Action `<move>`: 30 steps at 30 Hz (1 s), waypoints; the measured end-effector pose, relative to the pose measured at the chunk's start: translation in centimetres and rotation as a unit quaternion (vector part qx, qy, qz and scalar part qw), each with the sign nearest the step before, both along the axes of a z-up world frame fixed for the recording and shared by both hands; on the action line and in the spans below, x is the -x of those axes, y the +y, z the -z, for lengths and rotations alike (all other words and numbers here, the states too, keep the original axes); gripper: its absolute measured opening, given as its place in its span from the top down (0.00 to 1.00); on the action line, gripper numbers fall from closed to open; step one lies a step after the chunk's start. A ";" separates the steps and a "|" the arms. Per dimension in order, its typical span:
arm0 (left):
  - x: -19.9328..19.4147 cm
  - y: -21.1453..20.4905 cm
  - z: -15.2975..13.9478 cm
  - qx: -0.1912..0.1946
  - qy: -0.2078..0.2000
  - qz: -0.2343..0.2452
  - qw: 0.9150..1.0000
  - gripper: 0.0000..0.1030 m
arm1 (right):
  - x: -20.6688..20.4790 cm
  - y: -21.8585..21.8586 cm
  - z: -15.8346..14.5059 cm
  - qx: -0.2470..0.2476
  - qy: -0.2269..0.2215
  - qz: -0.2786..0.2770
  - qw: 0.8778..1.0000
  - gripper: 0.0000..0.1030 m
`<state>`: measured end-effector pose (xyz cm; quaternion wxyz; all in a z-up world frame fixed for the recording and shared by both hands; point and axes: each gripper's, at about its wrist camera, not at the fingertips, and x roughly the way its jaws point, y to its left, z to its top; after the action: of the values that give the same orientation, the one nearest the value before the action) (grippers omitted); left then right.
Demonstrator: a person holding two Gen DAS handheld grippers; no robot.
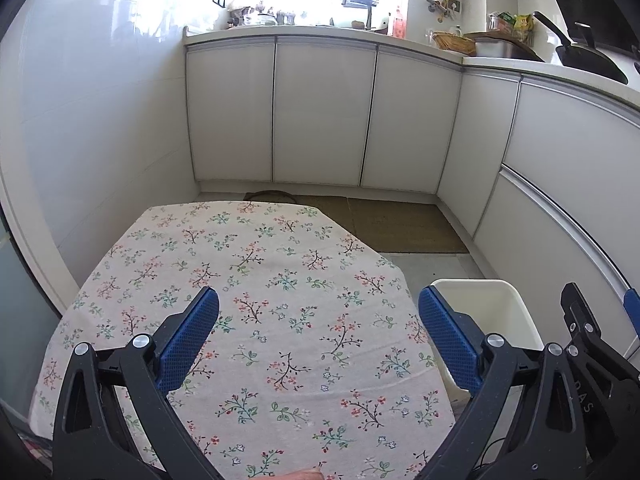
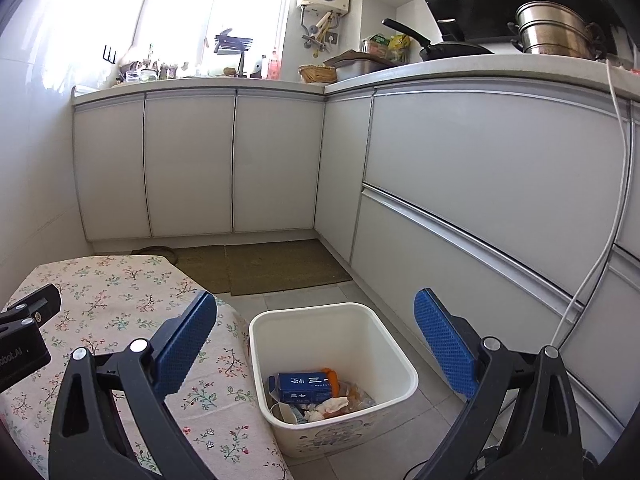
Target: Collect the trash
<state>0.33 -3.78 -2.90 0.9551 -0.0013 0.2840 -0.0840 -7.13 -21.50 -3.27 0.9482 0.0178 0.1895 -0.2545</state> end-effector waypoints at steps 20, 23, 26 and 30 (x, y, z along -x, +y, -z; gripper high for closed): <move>-0.5 -2.9 0.5 -0.010 0.007 0.015 1.000 0.07 | 0.2 -2.0 0.4 -0.015 0.007 0.021 1.000 0.07; -0.5 -3.5 0.6 -0.016 0.004 0.019 1.000 0.08 | 0.2 -2.5 0.5 -0.019 0.009 0.025 0.999 0.07; -0.8 -3.9 0.8 -0.015 0.012 0.023 1.000 0.09 | 0.2 -2.7 0.6 -0.022 0.011 0.030 0.999 0.07; -1.1 -4.5 1.0 -0.017 0.016 0.029 0.999 0.15 | 0.2 -3.3 0.7 -0.028 0.012 0.034 0.999 0.07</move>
<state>1.41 -8.33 -3.85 0.9477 0.0215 0.3002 -0.1065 -7.34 -24.77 -3.96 0.9356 0.0481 0.2075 -0.2817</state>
